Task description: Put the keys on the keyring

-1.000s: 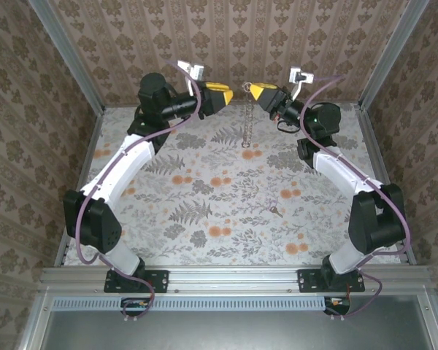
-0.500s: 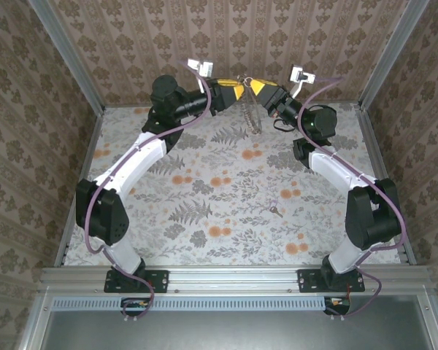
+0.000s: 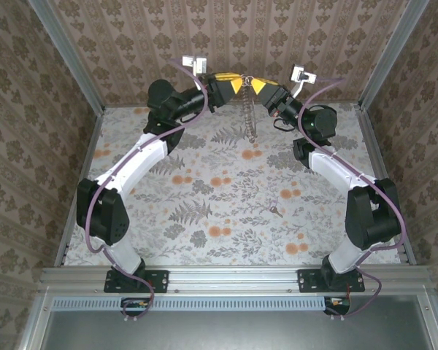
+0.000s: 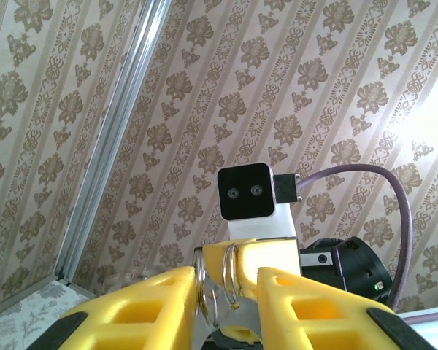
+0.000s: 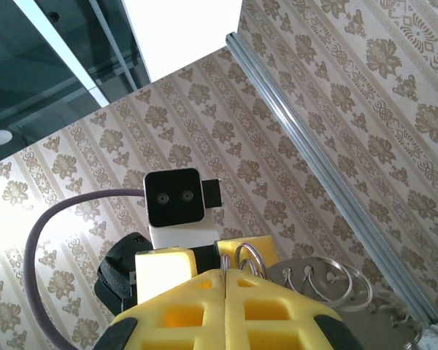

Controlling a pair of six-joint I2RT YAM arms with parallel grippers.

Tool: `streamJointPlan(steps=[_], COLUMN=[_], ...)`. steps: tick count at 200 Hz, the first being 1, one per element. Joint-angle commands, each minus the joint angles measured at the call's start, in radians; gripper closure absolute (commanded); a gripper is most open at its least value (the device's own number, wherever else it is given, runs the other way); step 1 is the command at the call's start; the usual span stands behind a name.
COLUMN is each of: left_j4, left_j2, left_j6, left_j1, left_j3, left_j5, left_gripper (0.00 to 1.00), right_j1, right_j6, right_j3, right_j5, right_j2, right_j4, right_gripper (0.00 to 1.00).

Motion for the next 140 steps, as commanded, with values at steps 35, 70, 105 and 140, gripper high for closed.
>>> streamJointPlan(steps=[35, 70, 105, 140], left_j4=[0.039, 0.012, 0.002, -0.023], left_j2=[-0.062, -0.101, -0.098, -0.071], left_j6=[-0.017, 0.007, 0.004, 0.012], left_j1=[0.020, 0.033, 0.025, 0.006], left_j3=[-0.063, -0.098, -0.079, -0.037], left_j5=[-0.028, -0.036, 0.002, 0.029], left_gripper=[0.68, 0.56, 0.57, 0.60], right_j1=[0.005, 0.005, 0.004, 0.004], right_j6=[0.012, 0.014, 0.017, 0.019], right_j3=[-0.005, -0.007, -0.007, -0.008], right_j5=[0.029, 0.031, 0.027, 0.023], right_j2=[0.011, 0.021, 0.031, 0.030], right_j4=[0.069, 0.070, 0.070, 0.069], right_gripper=[1.00, 1.00, 1.00, 1.00])
